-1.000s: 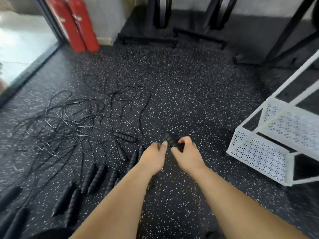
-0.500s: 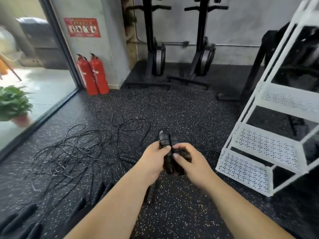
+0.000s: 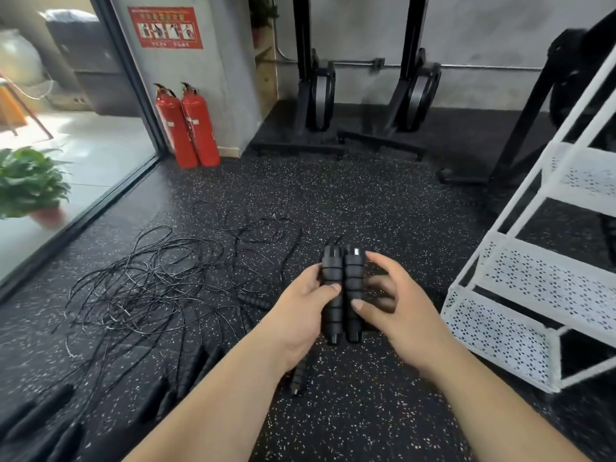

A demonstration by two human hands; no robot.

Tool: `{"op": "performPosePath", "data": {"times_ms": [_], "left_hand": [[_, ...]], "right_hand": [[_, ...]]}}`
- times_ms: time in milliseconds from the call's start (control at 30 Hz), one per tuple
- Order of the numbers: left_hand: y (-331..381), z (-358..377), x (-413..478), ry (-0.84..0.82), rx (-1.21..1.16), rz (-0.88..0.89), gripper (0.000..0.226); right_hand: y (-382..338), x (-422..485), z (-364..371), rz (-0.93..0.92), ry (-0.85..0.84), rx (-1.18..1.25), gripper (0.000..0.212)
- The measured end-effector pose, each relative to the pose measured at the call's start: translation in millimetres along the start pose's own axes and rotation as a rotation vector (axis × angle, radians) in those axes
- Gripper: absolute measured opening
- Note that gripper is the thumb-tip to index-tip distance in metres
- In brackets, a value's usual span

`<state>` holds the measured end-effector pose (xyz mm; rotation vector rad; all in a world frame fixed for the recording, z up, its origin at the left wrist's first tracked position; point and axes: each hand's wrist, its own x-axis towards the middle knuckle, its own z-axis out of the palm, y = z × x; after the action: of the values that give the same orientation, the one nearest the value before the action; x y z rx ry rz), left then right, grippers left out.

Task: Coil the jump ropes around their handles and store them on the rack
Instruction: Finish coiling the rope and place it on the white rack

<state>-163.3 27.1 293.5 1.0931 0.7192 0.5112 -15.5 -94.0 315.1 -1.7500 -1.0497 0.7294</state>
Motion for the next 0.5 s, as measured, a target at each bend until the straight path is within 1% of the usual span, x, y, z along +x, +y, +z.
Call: {"op": "performPosePath", "data": {"times_ms": [67,200,367,500], "left_hand": [[2.1,-1.4,7.6,0.014,-0.005,0.006,0.035],[5.4,-1.8,19.5,0.03,-0.013,0.006,0.037],[7.0,0.1,27.3,0.032,-0.014,0.003,0.039],[5.1,2.8,32.3,0.038,0.046,0.022,0.043]], "right_hand": [[1.7,11.4,-1.7,0.006,-0.023,-0.008,0.078],[-0.6,23.6,-5.2,0.001,-0.056,-0.019,0.075],[0.3,34.2,-7.5,0.0,-0.049,-0.035,0.075],[4.8,37.5,-4.5,0.008,-0.025,-0.07,0.079]]}}
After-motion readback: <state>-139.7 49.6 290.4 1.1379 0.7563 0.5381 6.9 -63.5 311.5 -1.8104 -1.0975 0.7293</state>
